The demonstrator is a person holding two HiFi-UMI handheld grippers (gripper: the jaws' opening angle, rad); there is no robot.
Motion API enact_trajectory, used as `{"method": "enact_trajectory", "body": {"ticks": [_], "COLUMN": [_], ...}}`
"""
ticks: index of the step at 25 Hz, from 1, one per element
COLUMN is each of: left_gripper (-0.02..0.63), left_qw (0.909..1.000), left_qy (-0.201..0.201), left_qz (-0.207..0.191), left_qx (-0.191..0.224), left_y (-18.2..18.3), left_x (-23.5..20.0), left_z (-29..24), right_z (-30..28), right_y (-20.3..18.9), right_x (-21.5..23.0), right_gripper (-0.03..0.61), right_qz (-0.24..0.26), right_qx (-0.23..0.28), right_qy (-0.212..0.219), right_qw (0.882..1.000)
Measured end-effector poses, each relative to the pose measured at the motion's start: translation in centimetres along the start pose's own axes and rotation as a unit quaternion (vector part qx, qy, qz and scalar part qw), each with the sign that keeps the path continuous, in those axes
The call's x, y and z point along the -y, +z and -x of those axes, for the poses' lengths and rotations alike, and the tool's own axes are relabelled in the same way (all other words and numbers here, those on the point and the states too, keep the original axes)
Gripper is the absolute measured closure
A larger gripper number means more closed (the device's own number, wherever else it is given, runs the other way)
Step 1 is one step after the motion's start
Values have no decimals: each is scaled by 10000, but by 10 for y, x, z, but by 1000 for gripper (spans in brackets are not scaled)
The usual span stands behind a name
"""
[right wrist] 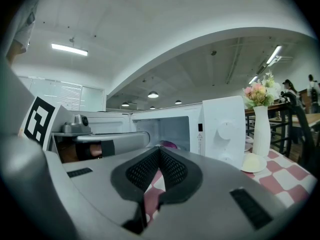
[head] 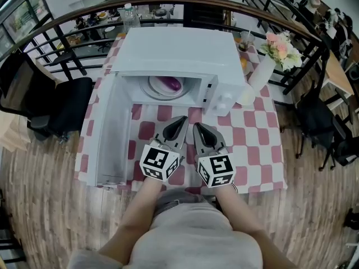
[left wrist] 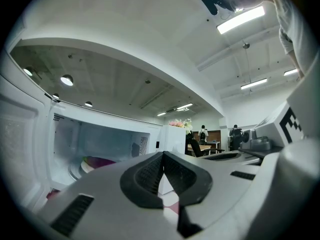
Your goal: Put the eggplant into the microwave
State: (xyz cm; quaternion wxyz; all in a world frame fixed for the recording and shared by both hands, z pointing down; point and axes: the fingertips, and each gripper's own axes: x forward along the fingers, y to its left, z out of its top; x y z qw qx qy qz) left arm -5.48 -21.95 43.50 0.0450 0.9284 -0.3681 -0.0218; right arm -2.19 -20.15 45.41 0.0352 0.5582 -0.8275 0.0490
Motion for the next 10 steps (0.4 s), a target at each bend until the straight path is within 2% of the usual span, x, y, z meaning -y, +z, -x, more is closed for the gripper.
{"method": "enact_trajectory", "body": {"ticks": [10], "left_gripper": [609], "left_qw": [9999], "left_qy": [-40], "left_qz": [-137], "left_qx": [-42], "left_y": [1], "left_x": [2], "left_z": [-4], "right_z": [-2], "right_y": [1], "right_x": [2], "right_gripper": [554], "right_qz": [18], "right_qx": [7], "right_qy": [-47], "right_qw": [10000]}}
